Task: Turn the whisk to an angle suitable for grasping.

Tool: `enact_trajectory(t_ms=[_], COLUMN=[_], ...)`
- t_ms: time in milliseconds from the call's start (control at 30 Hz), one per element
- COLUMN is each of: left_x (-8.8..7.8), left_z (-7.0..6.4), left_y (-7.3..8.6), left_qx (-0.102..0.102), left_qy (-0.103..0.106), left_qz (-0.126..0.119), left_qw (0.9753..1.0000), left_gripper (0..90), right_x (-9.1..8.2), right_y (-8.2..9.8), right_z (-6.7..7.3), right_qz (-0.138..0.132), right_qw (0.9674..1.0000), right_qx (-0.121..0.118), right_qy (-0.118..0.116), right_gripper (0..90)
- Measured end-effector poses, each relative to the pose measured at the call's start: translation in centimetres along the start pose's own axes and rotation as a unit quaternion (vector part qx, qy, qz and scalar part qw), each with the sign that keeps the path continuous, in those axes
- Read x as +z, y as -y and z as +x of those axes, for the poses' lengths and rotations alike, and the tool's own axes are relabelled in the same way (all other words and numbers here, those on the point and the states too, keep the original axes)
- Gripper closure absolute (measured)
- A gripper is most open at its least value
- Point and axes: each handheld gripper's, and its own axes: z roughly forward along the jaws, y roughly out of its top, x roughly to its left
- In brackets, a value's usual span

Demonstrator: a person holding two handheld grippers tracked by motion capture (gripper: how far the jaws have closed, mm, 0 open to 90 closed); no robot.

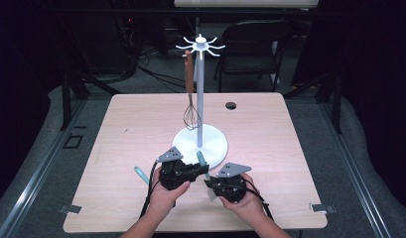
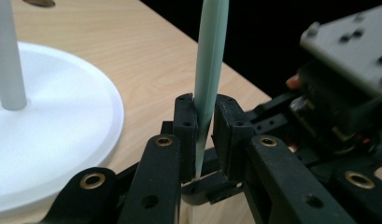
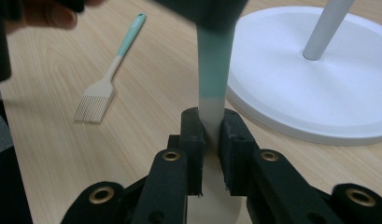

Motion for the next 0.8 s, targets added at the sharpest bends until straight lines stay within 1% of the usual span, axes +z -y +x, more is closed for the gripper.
enact_trajectory(t_ms=[100,200,333,367,467,533,567,667,700,800], left_x=[0.7,1.0,1.4,1.5,1.6,1.6,1.6,1.6,1.6,1.4], left_z=[-0.1,-0.1,-0.2,-0.1,-0.1,-0.2,-0.2,-0.4,-0.3,-0.3], left_y=[0.6,0.8,1.1,1.2,1.3,1.4,1.4,1.2,1.0,0.5], left_qx=[0.003,0.005,0.014,0.015,0.013,0.018,0.022,0.027,0.031,0.037], left_qy=[0.001,0.001,-0.003,-0.004,0.0,-0.002,-0.002,-0.004,-0.004,-0.006], left_qz=[0.007,0.01,0.017,0.017,0.017,0.014,0.016,0.02,0.025,0.027], left_qw=[1.0,0.9999,0.9997,0.9997,0.9998,0.9997,0.9996,0.9994,0.9992,0.9989], left_gripper=[80.0,80.4,81.9,83.5,84.0,84.4,84.5,84.7,84.8,84.8], right_x=[-0.1,-0.2,-0.2,-0.2,-0.3,-0.3,-0.3,-0.3,-0.4,-0.8], right_y=[0.0,0.1,0.2,0.2,0.2,0.1,0.1,0.0,0.0,-0.1], right_z=[-0.1,-0.3,-0.4,-0.4,-0.4,-0.4,-0.4,-0.6,-0.6,-0.8], right_qz=[0.0,0.0,0.0,0.0,-0.001,0.001,0.002,0.013,0.013,0.013], right_qw=[1.0,1.0,0.9999,0.9999,0.9999,0.9999,0.9999,0.9997,0.9996,0.9995], right_qx=[0.003,0.005,0.009,0.009,0.012,0.014,0.013,0.018,0.022,0.026], right_qy=[-0.002,-0.004,-0.008,-0.008,-0.007,-0.005,-0.006,-0.008,-0.008,-0.012], right_gripper=[81.1,81.0,81.0,81.0,80.7,80.4,79.6,72.3,71.1,69.3])
